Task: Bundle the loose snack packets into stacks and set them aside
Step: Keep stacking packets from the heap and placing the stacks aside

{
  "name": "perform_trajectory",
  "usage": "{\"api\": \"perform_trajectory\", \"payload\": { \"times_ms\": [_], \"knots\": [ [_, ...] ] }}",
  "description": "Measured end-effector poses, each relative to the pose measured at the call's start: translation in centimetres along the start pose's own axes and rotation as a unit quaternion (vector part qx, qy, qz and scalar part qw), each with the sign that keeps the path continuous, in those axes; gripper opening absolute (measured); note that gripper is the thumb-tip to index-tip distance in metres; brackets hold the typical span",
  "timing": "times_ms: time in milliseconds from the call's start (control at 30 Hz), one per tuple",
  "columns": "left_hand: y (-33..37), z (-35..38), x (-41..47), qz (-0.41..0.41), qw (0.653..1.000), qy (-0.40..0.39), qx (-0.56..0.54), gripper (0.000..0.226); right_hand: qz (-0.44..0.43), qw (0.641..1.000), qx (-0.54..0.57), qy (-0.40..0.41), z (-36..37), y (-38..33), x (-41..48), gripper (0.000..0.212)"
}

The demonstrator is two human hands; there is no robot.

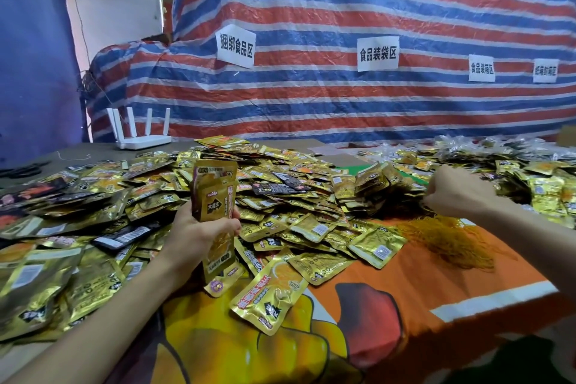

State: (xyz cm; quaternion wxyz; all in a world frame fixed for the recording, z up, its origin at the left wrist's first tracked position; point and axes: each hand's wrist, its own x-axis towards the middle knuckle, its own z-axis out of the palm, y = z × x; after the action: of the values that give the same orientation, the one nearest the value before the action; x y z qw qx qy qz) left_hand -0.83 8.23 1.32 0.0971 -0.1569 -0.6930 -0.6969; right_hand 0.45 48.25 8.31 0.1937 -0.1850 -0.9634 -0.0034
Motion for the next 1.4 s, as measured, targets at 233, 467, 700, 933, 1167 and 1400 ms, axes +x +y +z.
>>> {"api": "perform_trajectory", "payload": {
  "times_ms": [233, 467, 700, 933, 1167, 1400],
  "knots": [
    [1.2, -1.0, 0.0, -0.048, 0.995, 0.028, -0.088, 0.017, -0.211, 0.881, 0.405, -0.128, -1.0, -11.8, -3.8, 0.007],
    [1.7, -2.5, 0.3, -0.121, 0.982, 0.017, -0.145, 0.024, -0.238, 0.749, 0.596, -0.165, 0.6, -24.1, -6.2, 0.008],
    [2.0, -2.9, 0.5, -0.132, 0.97, 0.021, -0.205, 0.027, -0.233, 0.735, 0.623, -0.134, 2.9, -27.0, -5.8, 0.011],
    [1.7, -3.3, 0.9, -0.125, 0.97, 0.058, -0.201, 0.029, -0.175, 0.706, 0.667, -0.163, 4.2, -25.7, -5.4, 0.017],
    [1.4, -3.2, 1.0, -0.141, 0.976, 0.061, -0.156, 0.025, -0.211, 0.662, 0.688, -0.21, 3.8, -25.6, -5.9, 0.019],
    [1.1, -4.0, 1.3, -0.177, 0.975, 0.008, -0.133, 0.023, -0.233, 0.681, 0.665, -0.199, 4.1, -25.4, -6.0, 0.02]
  ]
}}
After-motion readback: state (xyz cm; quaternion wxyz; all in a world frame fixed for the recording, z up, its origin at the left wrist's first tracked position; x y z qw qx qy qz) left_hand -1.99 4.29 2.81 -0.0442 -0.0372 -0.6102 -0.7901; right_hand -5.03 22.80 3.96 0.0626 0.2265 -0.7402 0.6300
